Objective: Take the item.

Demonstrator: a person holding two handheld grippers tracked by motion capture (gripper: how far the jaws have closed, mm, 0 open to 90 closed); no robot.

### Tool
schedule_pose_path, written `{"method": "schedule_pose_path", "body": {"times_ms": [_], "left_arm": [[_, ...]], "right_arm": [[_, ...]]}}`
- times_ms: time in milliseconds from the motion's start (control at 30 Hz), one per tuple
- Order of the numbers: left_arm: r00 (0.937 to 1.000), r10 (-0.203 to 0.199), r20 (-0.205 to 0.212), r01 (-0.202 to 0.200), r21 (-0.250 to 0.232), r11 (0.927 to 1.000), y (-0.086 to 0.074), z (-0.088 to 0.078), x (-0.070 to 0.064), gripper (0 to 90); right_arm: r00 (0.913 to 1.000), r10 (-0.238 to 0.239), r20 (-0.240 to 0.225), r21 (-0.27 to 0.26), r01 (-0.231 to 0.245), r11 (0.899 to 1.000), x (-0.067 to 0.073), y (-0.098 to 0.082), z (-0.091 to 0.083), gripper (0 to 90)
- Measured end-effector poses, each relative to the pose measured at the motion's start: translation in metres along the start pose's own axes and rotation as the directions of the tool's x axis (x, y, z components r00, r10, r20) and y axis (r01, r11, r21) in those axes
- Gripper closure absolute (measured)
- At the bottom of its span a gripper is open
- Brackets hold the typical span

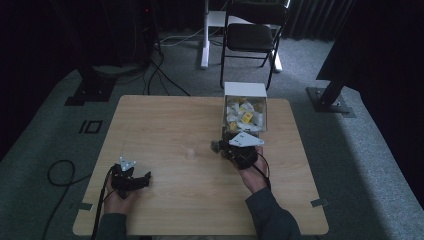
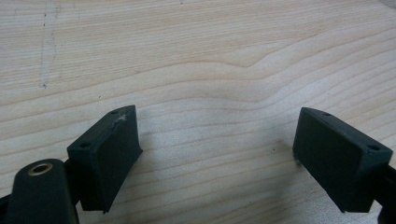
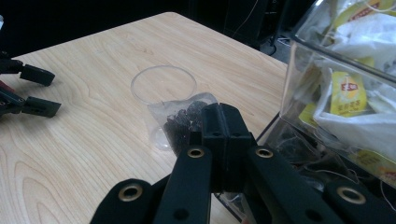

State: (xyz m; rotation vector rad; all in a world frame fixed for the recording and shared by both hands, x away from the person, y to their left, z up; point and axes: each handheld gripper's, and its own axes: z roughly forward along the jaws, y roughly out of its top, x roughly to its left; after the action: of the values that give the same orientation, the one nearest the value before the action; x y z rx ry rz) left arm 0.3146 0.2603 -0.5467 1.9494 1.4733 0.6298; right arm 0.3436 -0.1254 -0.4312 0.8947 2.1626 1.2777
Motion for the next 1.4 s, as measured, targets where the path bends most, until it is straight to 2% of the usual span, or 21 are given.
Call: {"method": "schedule_pose_path", "body": {"times_ms": [733, 1400], "left_arm": [[1.0000, 0.001, 0.000, -0.001, 0.000, 1.0000, 0.000, 0.000, 0.000, 15.1], [1.0000, 0.001, -0.002, -0.001, 0.002, 1.0000, 0.001, 0.000, 0.000, 15.1]], "right_arm": [[0.9997, -0.002, -0.024, -0.015, 0.002, 1.000, 0.009, 0.013, 0.012, 90.0], [0.9994, -0.003, -0.033, -0.016, 0.002, 1.000, 0.016, 0.024, 0.033, 90.0]]}}
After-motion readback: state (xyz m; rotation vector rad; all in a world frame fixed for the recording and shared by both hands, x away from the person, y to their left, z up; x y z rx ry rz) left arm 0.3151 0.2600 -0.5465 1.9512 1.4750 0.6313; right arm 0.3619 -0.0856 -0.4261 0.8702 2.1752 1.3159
